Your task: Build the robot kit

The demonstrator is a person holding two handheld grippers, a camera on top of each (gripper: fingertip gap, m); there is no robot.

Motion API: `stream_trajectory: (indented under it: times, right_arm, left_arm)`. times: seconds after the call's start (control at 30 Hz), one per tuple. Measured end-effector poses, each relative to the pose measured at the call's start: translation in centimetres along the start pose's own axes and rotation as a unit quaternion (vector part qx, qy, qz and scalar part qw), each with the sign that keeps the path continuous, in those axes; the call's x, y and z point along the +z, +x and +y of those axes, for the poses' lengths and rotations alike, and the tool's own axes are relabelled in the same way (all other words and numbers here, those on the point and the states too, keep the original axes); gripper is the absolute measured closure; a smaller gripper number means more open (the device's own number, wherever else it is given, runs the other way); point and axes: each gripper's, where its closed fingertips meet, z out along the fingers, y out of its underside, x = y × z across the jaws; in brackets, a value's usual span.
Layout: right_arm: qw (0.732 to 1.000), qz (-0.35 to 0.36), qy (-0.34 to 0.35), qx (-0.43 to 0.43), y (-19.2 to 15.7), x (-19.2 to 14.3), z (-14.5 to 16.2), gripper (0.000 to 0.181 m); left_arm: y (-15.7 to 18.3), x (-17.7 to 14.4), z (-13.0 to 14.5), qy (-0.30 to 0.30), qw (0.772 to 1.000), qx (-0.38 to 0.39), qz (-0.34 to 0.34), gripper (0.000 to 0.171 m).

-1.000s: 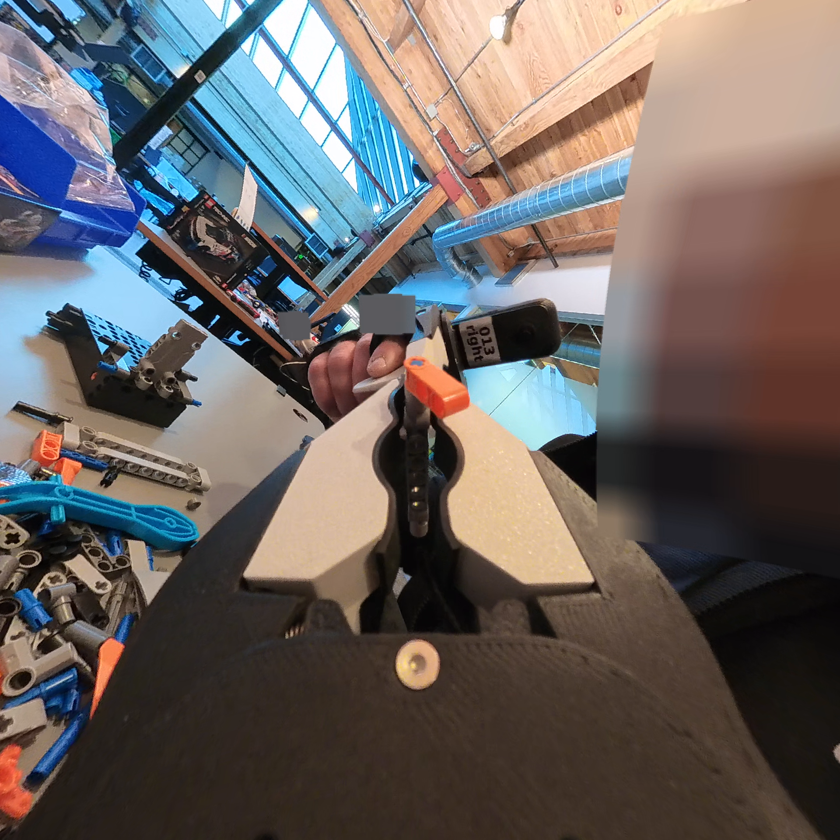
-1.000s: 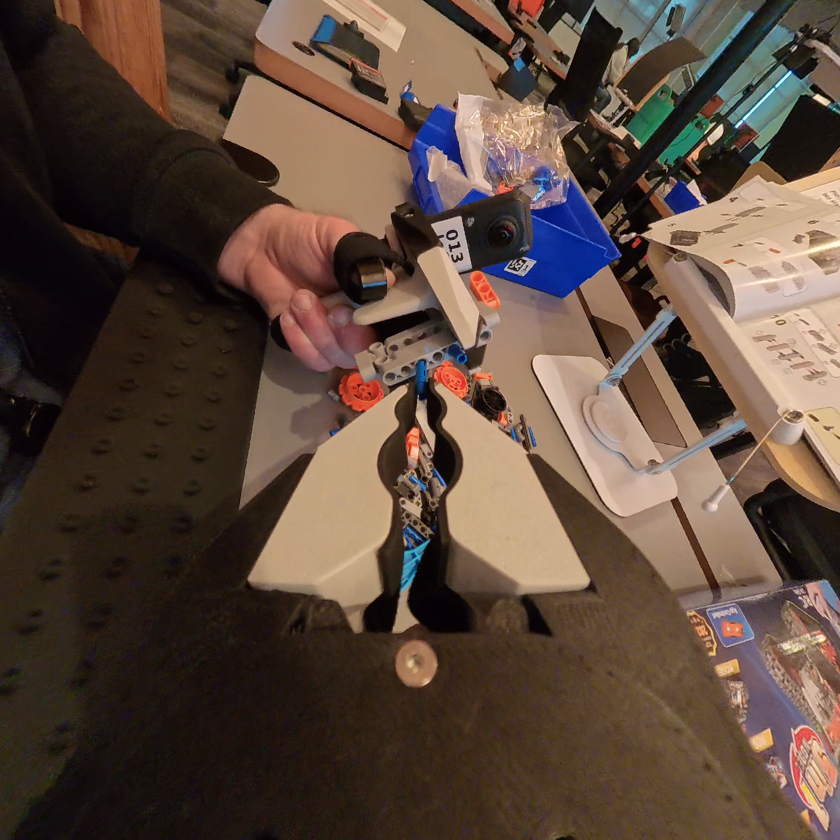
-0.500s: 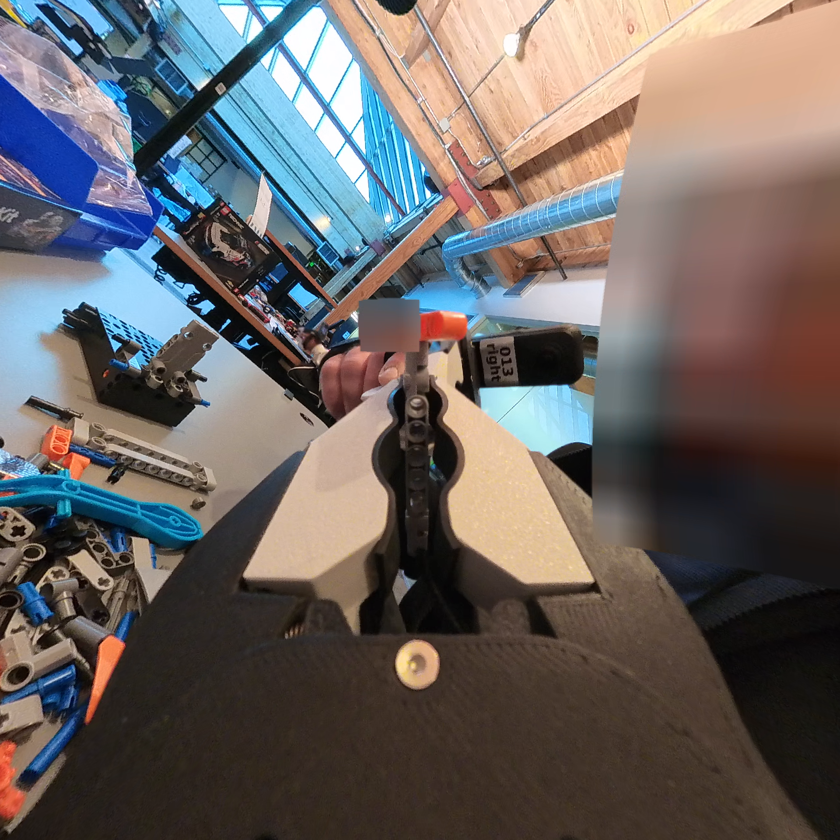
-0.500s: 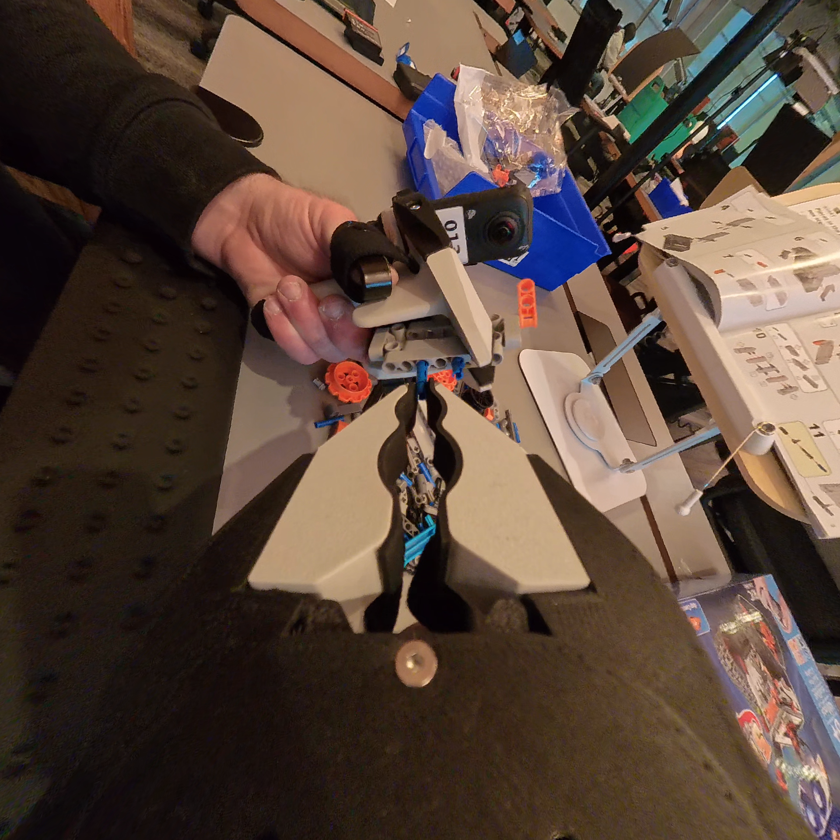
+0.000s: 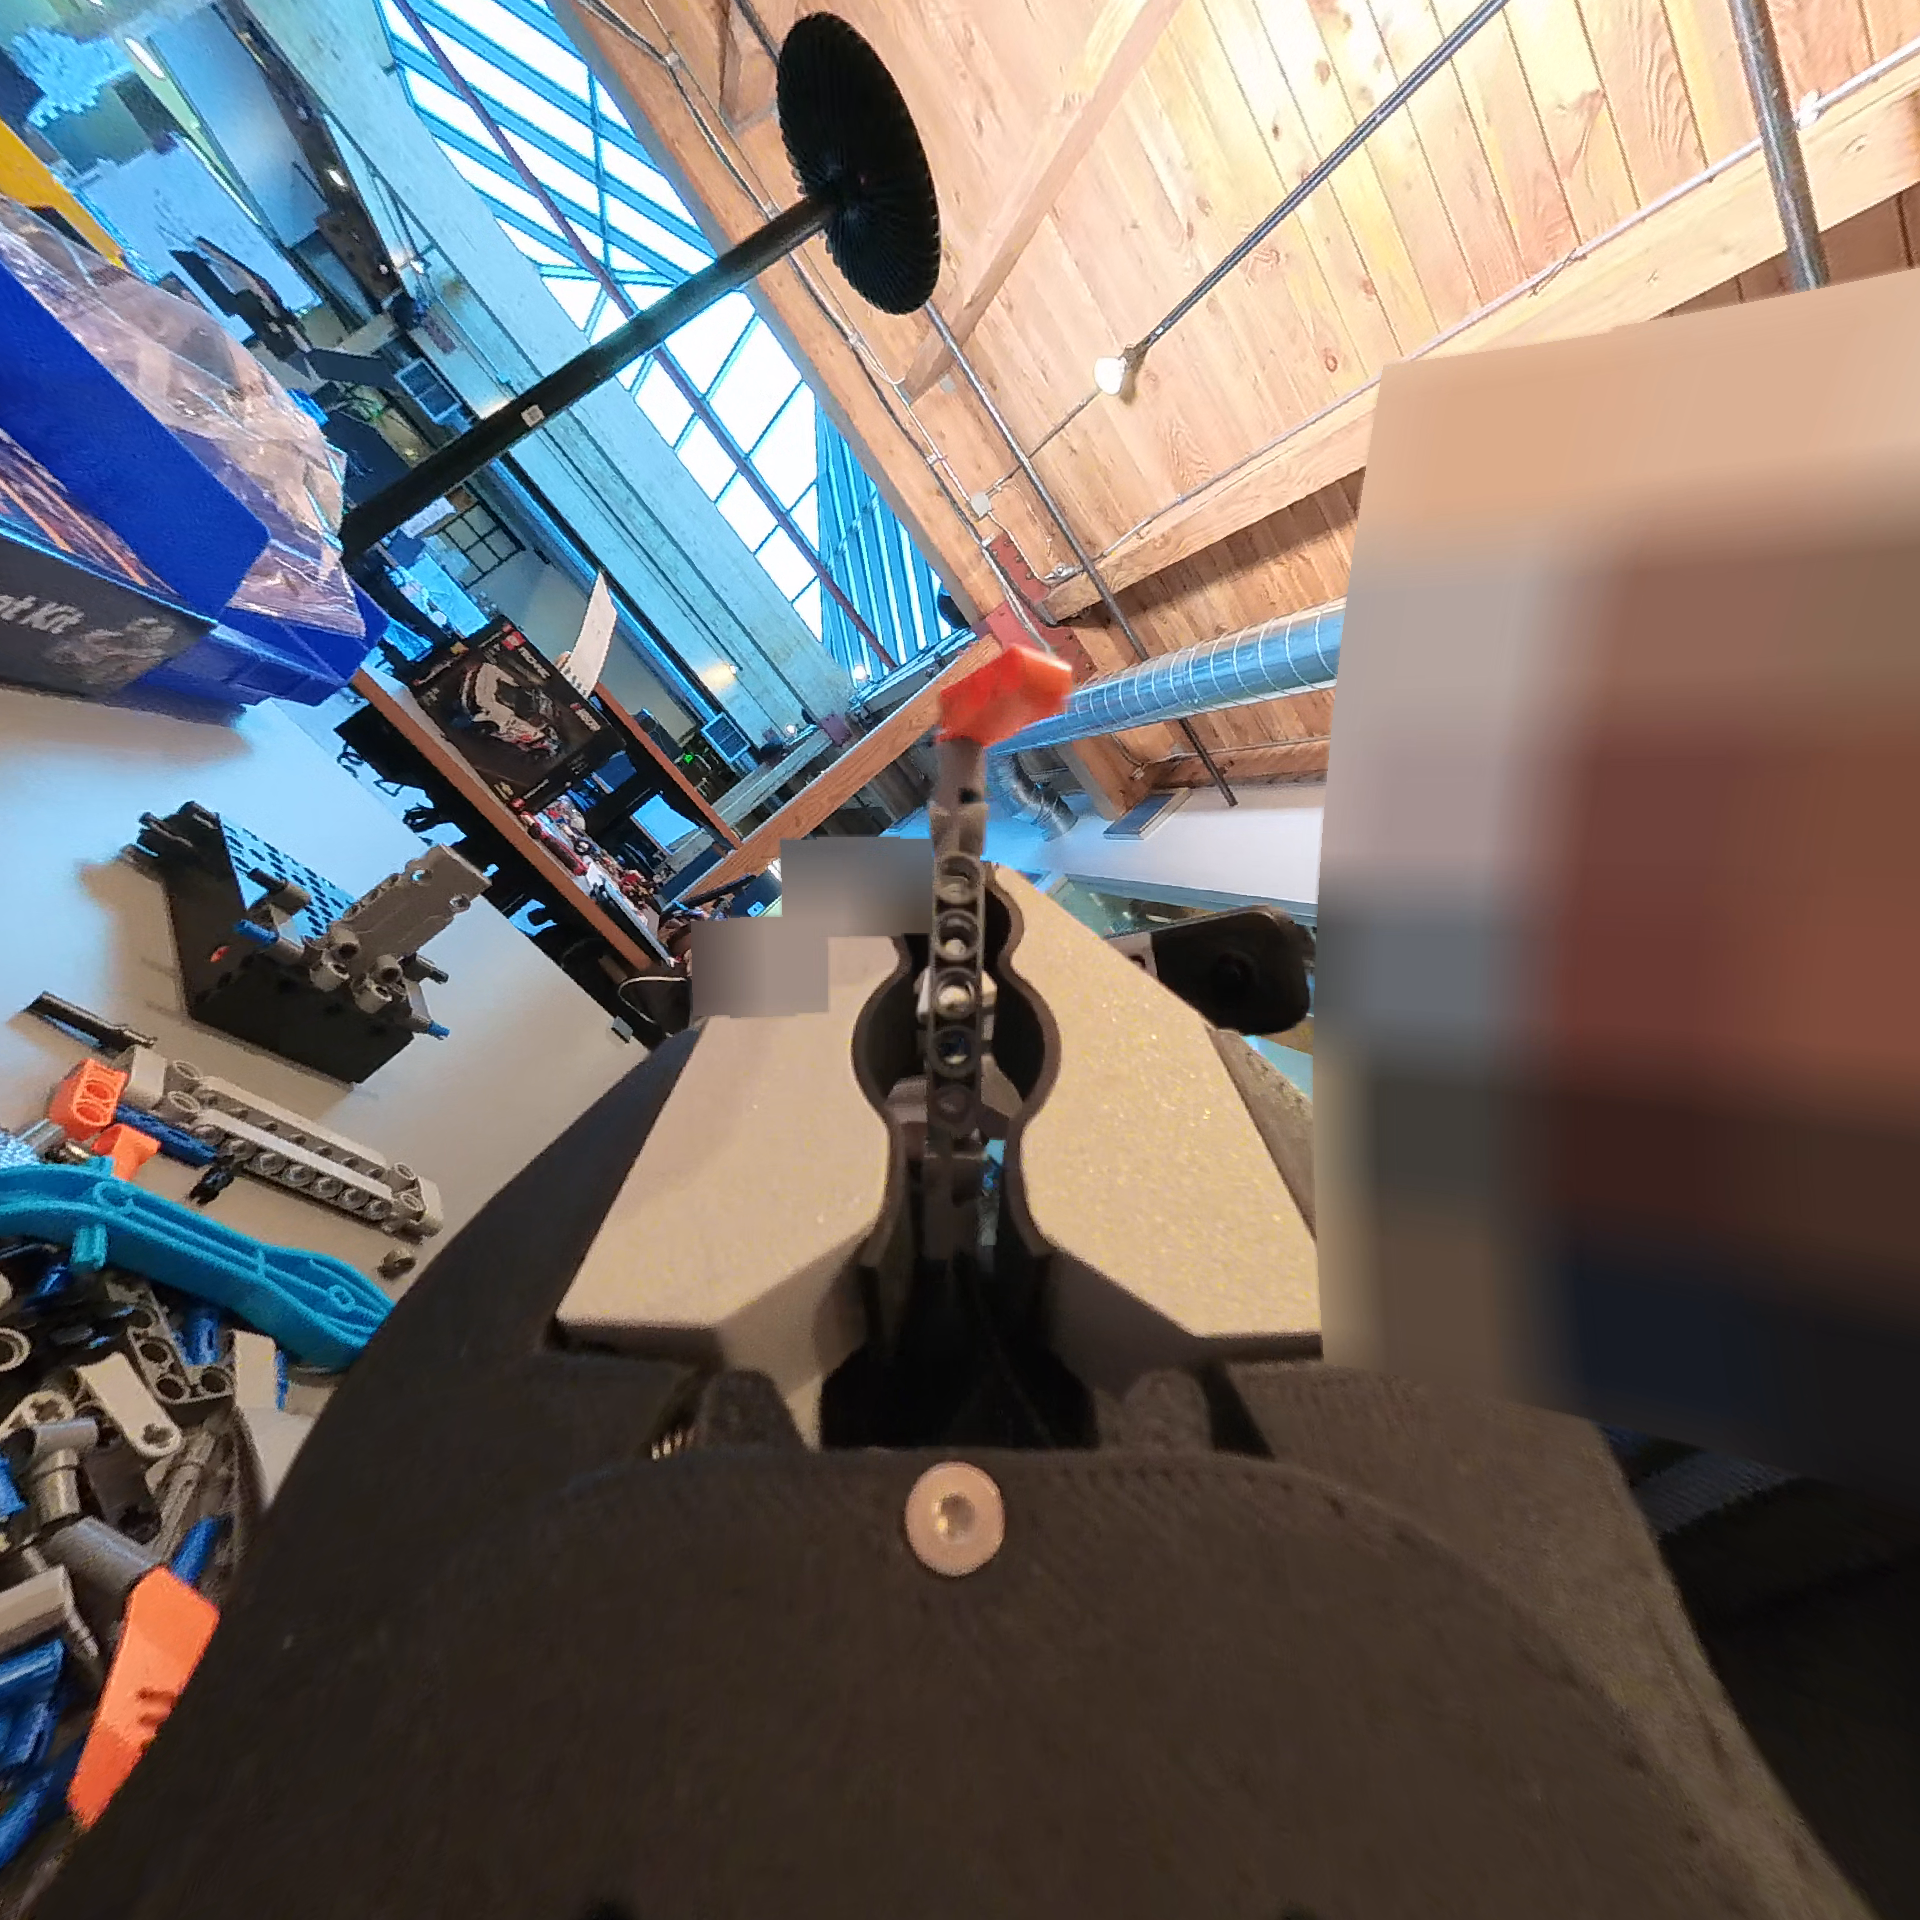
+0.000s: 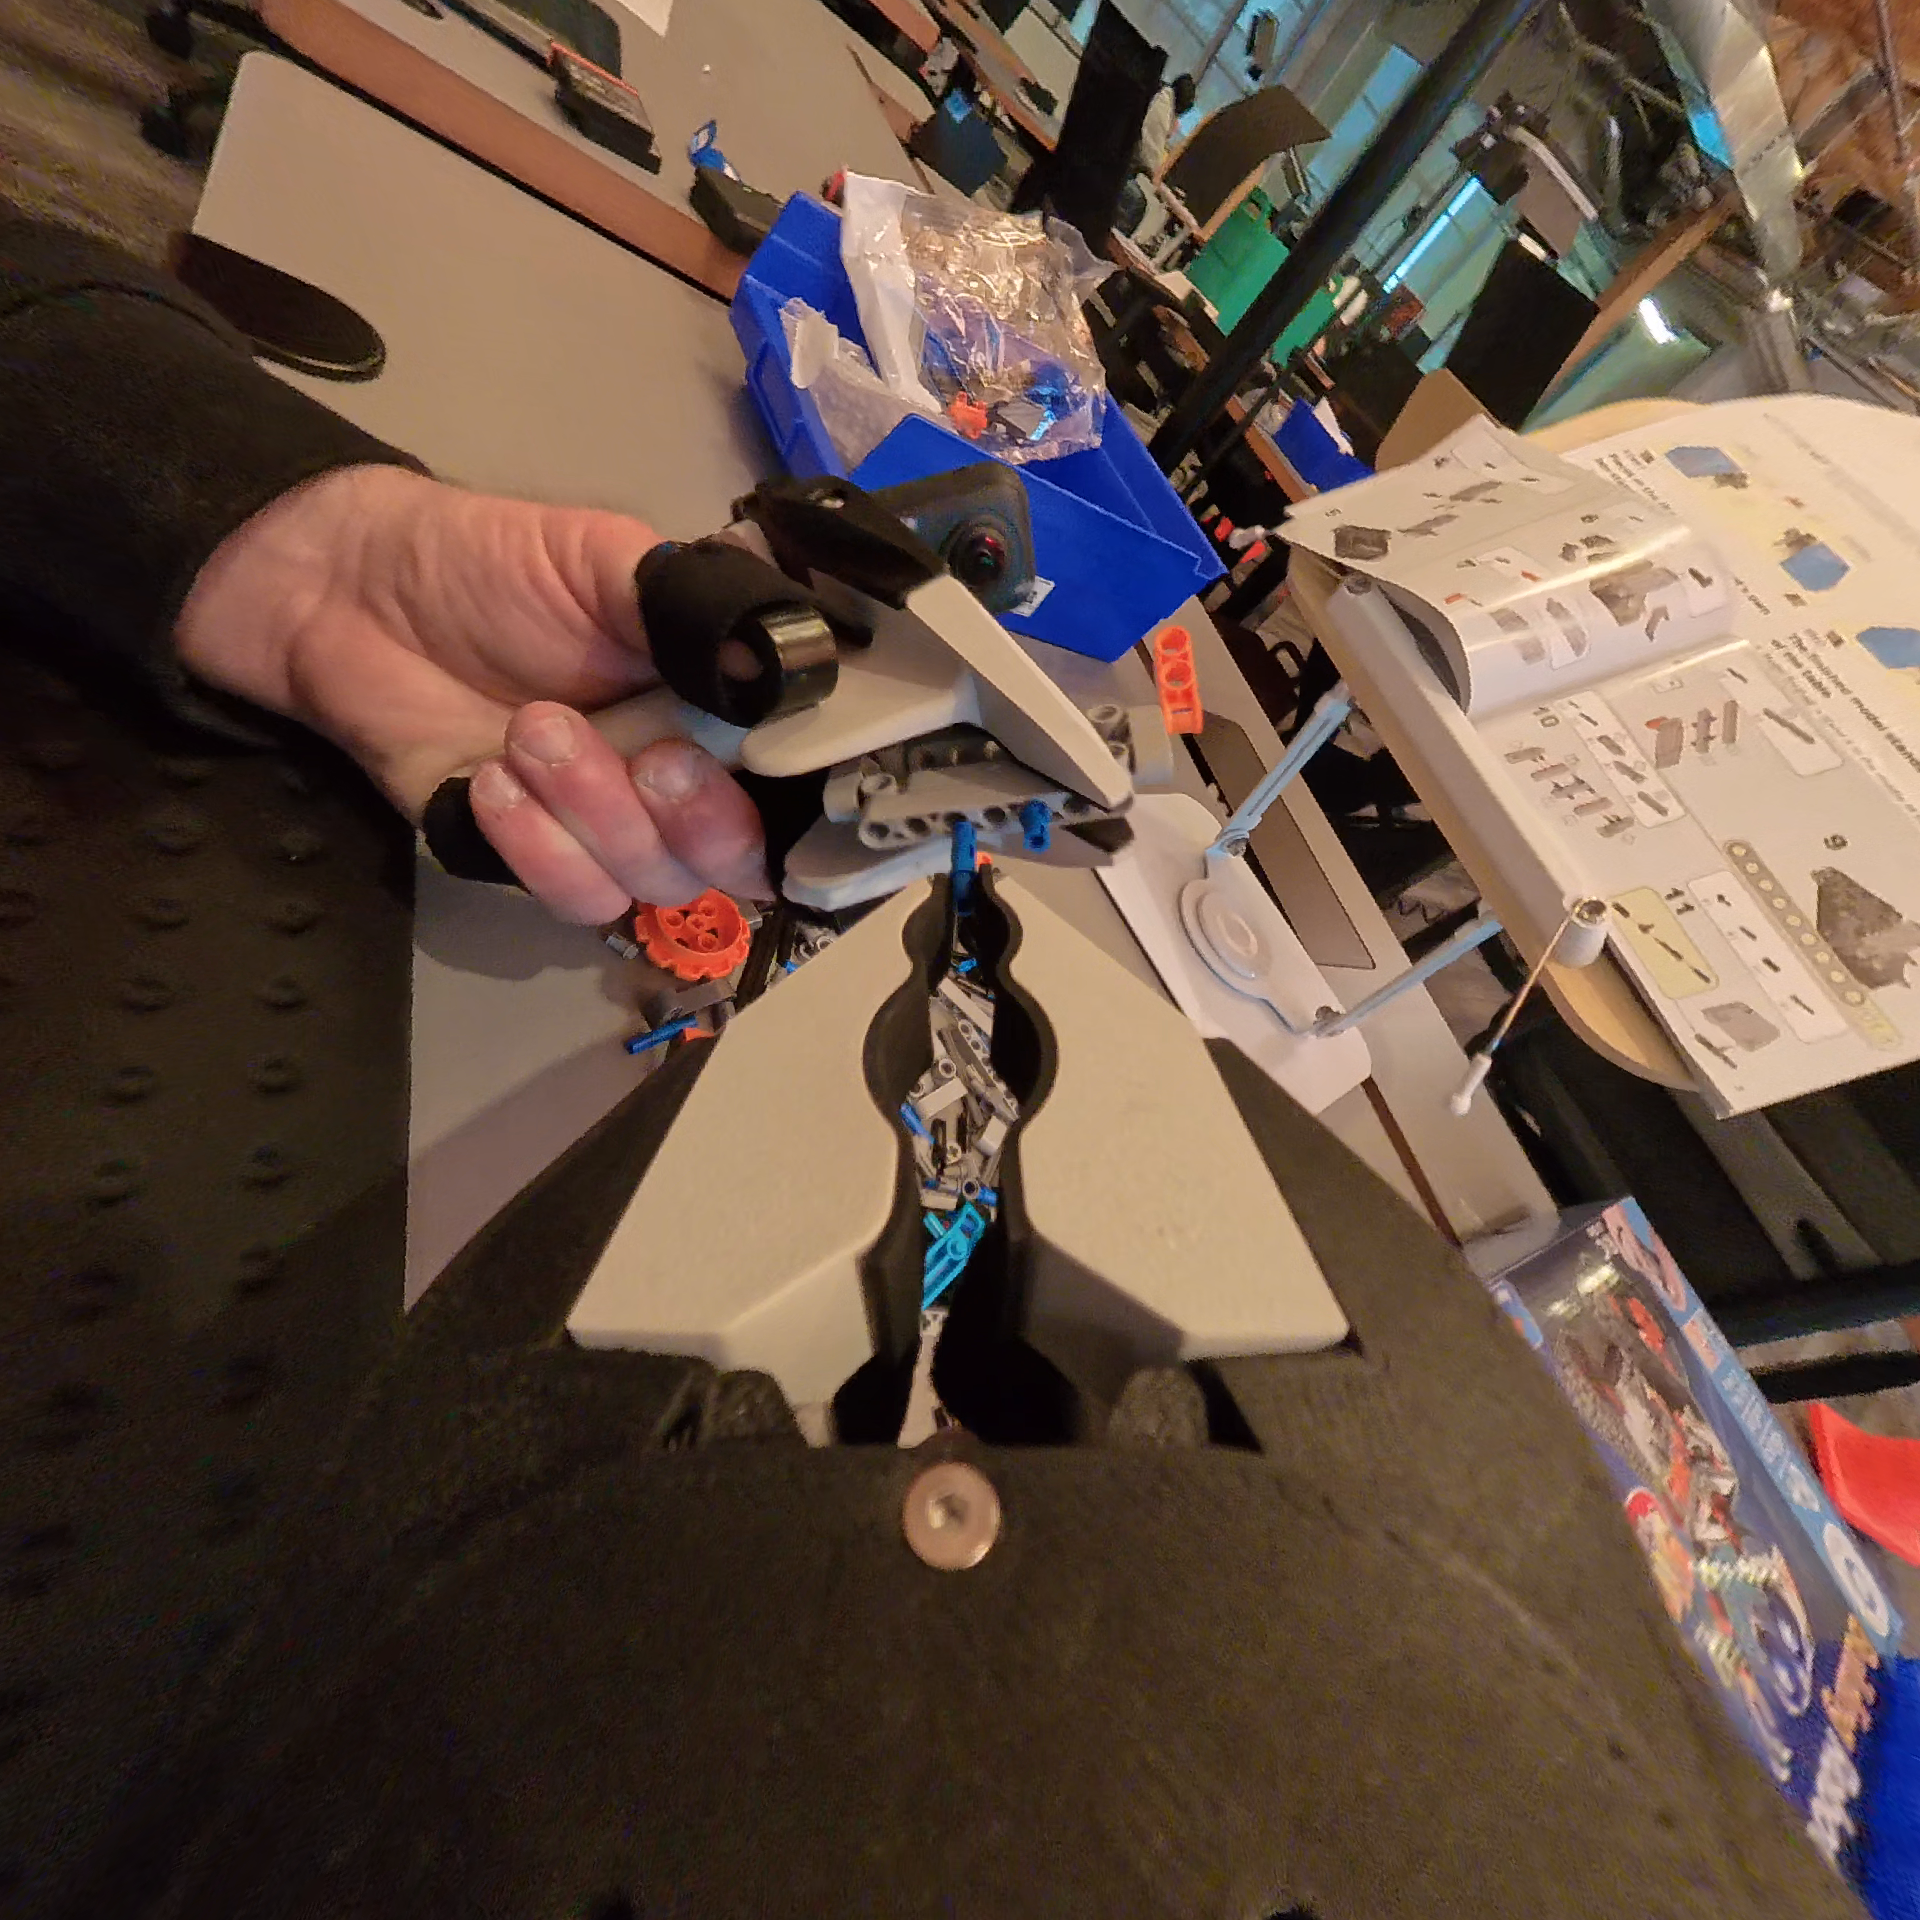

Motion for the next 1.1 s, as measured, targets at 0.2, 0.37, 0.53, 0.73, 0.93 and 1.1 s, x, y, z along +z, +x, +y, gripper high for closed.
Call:
stream_trajectory:
  times: [0.2, 0.37, 0.53, 0.73, 0.93, 1.1]
  right_arm:
    - [0.999, -0.017, 0.003, 0.052, 0.2, -0.5, 1.2, 0.179]
    - [0.994, -0.045, -0.009, 0.094, 0.1, -2.5, 3.6, 0.179]
    - [0.992, -0.054, -0.029, 0.109, -0.4, -3.5, 5.4, 0.179]
    - [0.991, -0.064, -0.036, 0.111, -1.1, -4.2, 6.3, 0.179]
    - [0.991, -0.065, -0.034, 0.115, -1.1, -4.7, 6.7, 0.179]
    - [0.991, -0.076, -0.041, 0.107, -1.8, -4.4, 6.9, 0.179]
  left_arm:
    - [-1.8, 0.0, 1.2, -0.051, 0.995, 0.027, -0.076, 0.167]
    - [-4.6, -1.2, 4.1, -0.168, 0.967, 0.052, -0.183, 0.167]
    - [-7.3, -2.1, 8.0, -0.273, 0.924, 0.077, -0.256, 0.166]
    - [-8.4, -3.1, 11.0, -0.357, 0.88, 0.115, -0.291, 0.166]
    - [-9.0, -4.2, 13.5, -0.437, 0.833, 0.143, -0.308, 0.165]
    - [-8.7, -5.2, 14.5, -0.483, 0.804, 0.159, -0.309, 0.158]
